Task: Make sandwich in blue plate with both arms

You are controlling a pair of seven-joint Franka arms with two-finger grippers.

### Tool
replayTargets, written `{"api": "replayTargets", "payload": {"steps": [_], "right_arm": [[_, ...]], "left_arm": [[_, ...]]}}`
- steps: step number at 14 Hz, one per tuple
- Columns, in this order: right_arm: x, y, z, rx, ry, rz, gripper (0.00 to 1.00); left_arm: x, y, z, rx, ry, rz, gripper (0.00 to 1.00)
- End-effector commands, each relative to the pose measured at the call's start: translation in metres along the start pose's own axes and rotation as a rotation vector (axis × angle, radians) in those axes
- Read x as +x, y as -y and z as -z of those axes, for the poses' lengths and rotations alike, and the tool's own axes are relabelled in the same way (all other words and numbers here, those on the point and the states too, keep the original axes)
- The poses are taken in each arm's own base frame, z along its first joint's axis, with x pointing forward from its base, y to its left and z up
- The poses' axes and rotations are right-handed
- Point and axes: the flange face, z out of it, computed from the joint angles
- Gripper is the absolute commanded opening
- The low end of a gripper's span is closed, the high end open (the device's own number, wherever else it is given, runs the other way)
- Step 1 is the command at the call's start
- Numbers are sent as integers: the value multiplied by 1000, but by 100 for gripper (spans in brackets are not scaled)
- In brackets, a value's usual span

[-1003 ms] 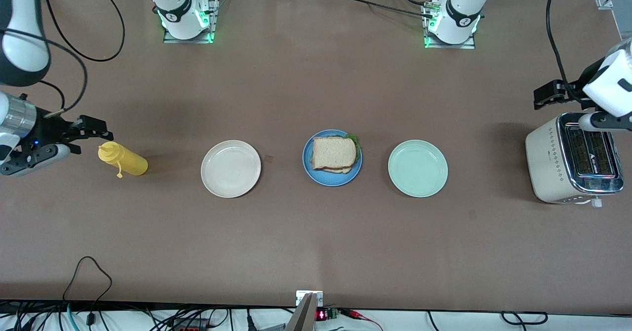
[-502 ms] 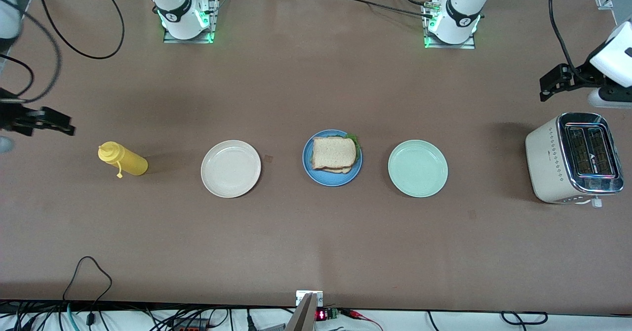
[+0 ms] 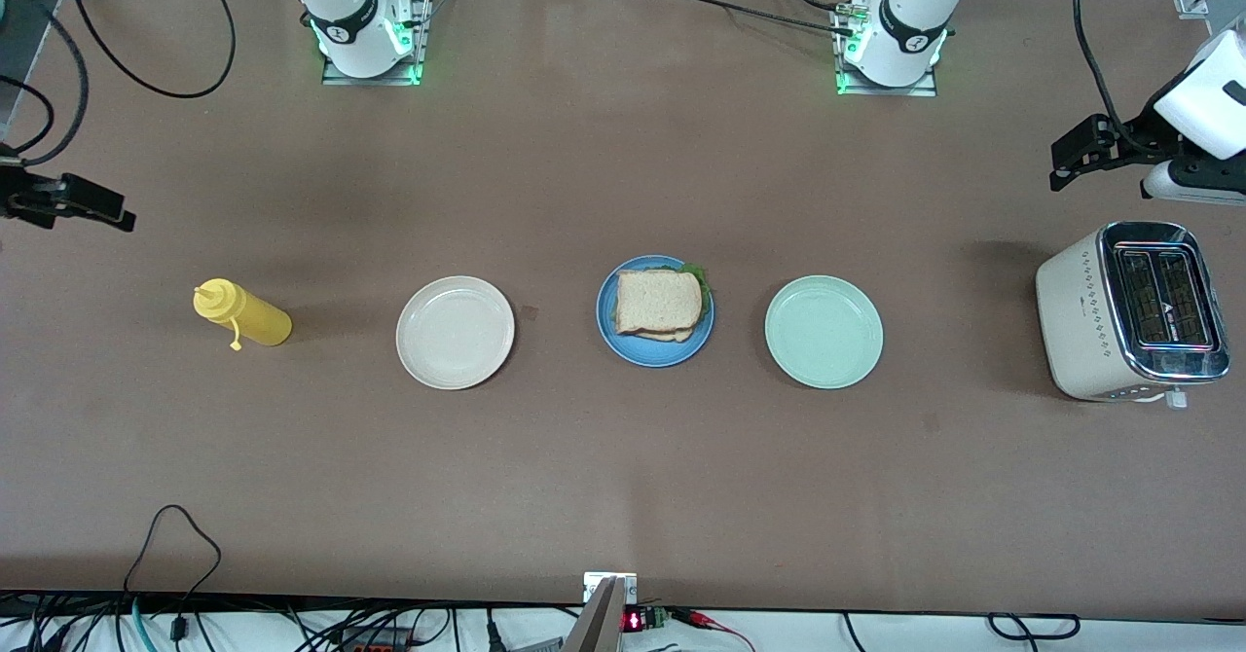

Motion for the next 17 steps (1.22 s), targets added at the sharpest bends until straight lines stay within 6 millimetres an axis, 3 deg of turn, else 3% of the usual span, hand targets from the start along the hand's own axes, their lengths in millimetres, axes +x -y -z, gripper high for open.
{"api": "replayTargets", "payload": {"steps": [1,5,17], "right_arm": [[-35,0,-2,-5,-16,-33,100],[-49,0,-4,-19,-37,-20,100],[-50,8,2,-19,-34,13,100]], "left_arm": [[0,2,10,-11,10,-5,100],[-1,1,9,-11,20,-5,100],[-3,2,12,-12,33,-2,100]]}}
